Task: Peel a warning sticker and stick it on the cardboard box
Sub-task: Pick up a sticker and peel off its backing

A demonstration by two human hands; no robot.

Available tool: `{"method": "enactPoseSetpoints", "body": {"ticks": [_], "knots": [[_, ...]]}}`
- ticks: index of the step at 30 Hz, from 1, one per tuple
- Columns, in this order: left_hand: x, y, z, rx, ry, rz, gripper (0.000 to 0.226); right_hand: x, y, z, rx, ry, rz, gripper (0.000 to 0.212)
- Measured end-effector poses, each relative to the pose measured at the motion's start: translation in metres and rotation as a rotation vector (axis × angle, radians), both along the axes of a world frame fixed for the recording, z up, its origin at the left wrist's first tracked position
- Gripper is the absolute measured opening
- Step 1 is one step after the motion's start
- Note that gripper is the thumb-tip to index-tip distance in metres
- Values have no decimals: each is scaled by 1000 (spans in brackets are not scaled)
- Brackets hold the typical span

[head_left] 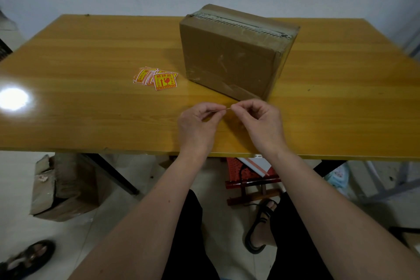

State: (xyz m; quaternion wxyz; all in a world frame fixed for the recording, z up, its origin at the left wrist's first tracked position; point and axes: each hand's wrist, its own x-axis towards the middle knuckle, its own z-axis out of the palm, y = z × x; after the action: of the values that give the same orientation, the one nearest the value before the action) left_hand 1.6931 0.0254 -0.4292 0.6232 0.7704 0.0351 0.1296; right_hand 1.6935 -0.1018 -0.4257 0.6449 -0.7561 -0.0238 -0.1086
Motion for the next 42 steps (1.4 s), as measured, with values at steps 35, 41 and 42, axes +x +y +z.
{"method": "enactPoseSetpoints", "body": {"ticks": [35,41,42], "knots": [[0,0,-8,134,-138,2,22,2,-8,6,54,116,87,5],[0,-1,-8,140,-201,16,26,6,-11,12,159,269,204,3],[1,-1,-9,133,-209,19,27,6,-9,11,190,283,215,4]]}}
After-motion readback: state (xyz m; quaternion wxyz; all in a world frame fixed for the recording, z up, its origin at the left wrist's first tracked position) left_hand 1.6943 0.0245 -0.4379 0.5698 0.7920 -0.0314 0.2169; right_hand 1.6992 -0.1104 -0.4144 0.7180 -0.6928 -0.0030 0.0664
